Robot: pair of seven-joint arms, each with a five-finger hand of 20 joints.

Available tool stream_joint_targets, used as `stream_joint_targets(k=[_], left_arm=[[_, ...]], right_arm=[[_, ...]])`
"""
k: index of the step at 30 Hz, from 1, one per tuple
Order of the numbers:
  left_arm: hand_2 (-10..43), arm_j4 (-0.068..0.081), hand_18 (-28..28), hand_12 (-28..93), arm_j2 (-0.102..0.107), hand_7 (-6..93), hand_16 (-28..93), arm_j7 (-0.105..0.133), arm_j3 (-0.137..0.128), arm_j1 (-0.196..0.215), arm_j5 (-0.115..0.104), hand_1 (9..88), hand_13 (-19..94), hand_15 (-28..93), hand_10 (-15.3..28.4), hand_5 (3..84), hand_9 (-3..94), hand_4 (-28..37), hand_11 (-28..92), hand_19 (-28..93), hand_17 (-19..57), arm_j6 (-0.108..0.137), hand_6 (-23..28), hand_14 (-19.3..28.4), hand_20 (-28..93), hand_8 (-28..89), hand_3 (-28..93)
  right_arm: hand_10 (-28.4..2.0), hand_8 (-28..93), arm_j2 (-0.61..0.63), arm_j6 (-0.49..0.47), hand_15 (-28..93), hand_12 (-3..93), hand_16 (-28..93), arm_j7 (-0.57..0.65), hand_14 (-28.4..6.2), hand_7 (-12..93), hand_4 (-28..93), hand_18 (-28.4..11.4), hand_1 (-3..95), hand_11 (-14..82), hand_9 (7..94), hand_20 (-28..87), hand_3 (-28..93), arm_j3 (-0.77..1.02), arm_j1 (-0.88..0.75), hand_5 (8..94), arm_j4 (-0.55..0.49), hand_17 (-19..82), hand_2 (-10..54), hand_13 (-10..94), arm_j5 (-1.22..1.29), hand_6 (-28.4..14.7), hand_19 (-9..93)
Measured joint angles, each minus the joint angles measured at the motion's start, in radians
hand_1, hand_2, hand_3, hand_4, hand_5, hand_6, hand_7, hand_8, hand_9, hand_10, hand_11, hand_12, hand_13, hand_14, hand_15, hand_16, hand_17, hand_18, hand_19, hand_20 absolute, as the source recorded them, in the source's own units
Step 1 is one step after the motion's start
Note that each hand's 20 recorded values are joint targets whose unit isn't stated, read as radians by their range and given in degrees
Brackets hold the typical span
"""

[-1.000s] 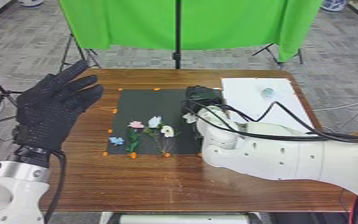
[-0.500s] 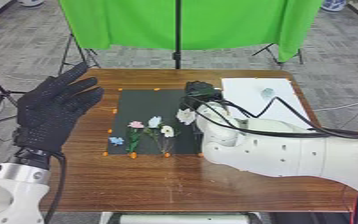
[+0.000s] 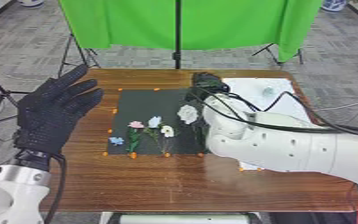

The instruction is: Arrange flowers

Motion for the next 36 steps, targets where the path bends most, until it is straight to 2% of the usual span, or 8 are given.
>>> stream_joint_targets(k=[8, 18, 23, 30, 36], left_arm=[[8.1, -0.001, 28.4, 11, -0.004, 13.4, -11, -0.004, 0.003, 0.0, 0.0, 22.3, 25, 56, 22.2, 39.4, 32.0, -21.9, 32, 74, -6.4, 0.001, 12.1, 28.4, -14, -8, 78], [8.0, -0.001, 28.4, 11, -0.006, 13.4, -11, -0.005, 0.0, -0.003, 0.0, 22.3, 25, 56, 22.2, 39.3, 32.1, -21.9, 32, 74, -6.4, -0.001, 11.9, 28.4, -14, -8, 78], [8.0, 0.002, 28.4, 11, -0.009, 13.6, -11, -0.01, 0.002, -0.01, 0.0, 22.4, 25, 56, 22.1, 39.3, 32.1, -21.8, 32, 74, -6.4, -0.001, 11.9, 28.4, -14, -9, 78], [8.0, 0.007, 28.4, 11, -0.012, 13.7, -11, -0.011, 0.007, -0.023, 0.001, 22.3, 25, 56, 22.1, 39.4, 32.1, -21.9, 32, 74, -6.5, -0.005, 12.0, 28.4, -14, -9, 78], [8.0, 0.007, 28.4, 11, -0.013, 13.5, -11, -0.005, 0.015, -0.025, 0.001, 22.2, 25, 56, 22.1, 39.4, 32.1, -21.8, 32, 74, -6.5, -0.006, 12.0, 28.4, -14, -9, 78]], right_arm=[[-14.0, -10, 0.102, -0.007, 53, 15.6, 18, 0.037, -6.3, 10, -24, -20.6, 30.8, 23.1, 80.7, 9, 73, 0.093, 0.008, 51.0, 0.012, 45, -6.8, 84, 0.109, -3.2, 93], [-14.8, -10, 0.22, -0.079, 55, 15.2, 17, 0.149, -7.0, 9, -24, -21.0, 29.6, 23.7, 77.3, 7, 73, 0.143, -0.005, 41.6, 0.152, 45, -7.1, 82, 0.157, -3.1, 93], [-16.0, -9, 0.26, -0.097, 59, 15.3, 18, 0.142, -7.3, 8, -25, -21.3, 29.3, 23.7, 74.5, 6, 73, 0.124, -0.006, 35.9, 0.175, 44, -7.4, 81, 0.188, -1.7, 93], [-17.6, -9, 0.26, -0.213, 60, 14.0, 16, 0.087, -8.4, 9, -26, -21.1, 28.3, 21.3, 68.4, -2, 74, 0.182, -0.048, 28.3, 0.218, 43, -8.0, 77, 0.238, 1.1, 93], [-18.1, -10, 0.241, -0.25, 60, 13.7, 15, 0.057, -8.9, 10, -26, -20.8, 28.3, 20.2, 65.2, -6, 74, 0.202, -0.065, 23.1, 0.244, 42, -8.1, 76, 0.254, 3.4, 93]])
